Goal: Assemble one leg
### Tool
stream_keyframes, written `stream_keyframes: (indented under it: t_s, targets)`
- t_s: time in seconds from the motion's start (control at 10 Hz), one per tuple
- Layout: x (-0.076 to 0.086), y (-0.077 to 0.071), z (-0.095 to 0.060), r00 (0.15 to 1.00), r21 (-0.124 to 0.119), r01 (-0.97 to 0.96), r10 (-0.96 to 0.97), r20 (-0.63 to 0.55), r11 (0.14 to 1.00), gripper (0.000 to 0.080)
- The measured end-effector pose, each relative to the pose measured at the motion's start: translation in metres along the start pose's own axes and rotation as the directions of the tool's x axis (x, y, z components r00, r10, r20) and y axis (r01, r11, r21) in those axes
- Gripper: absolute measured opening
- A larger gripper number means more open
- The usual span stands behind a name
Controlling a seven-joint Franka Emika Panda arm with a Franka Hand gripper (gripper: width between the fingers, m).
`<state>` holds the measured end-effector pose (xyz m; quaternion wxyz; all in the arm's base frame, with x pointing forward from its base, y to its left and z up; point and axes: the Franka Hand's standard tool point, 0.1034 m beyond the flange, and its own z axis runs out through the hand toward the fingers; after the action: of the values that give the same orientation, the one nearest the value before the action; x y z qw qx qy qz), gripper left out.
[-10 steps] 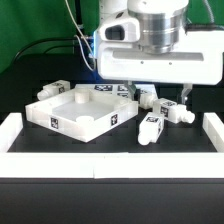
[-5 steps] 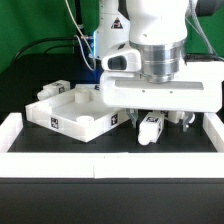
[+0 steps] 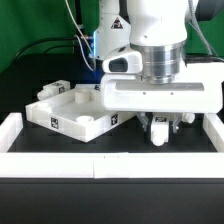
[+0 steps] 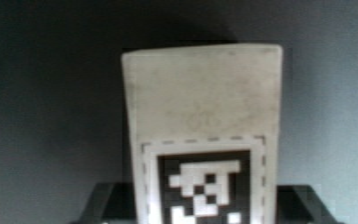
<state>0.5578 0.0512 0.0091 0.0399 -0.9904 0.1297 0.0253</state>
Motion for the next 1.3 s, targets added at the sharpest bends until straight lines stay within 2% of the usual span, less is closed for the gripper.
stream_keyframes:
  t_s: [0.2,0.5,0.6,0.7,0.8,0.9,1.2,1.3]
  targets:
    - [0.000,0.000,-0.002,1.000,-0.001,0.004,-0.004,0.005,1.000,0.0285]
    - [-0.014,-0.002,-0.050,0.999,-0.006,0.034,-0.034,0.018,0.999,0.0285]
    - [-0.027,0.000,-0.070,0.999,-0.007,0.037,-0.037,0.012,0.999,0.0285]
    - [-0.043,0.002,-0.082,0.999,-0.010,0.037,-0.037,0.005,0.999,0.0285]
    - [-0.061,-0.001,-0.086,1.000,-0.006,0.002,-0.002,-0.024,1.000,0.0285]
    - [-0.065,-0.001,-0.085,1.000,-0.008,0.016,-0.016,-0.021,1.000,0.0285]
    - [-0.065,-0.002,-0.084,1.000,-0.008,0.015,-0.015,-0.023,1.000,0.0285]
    - [-0.075,-0.016,-0.083,0.998,0.000,-0.025,0.025,-0.054,1.000,0.0286]
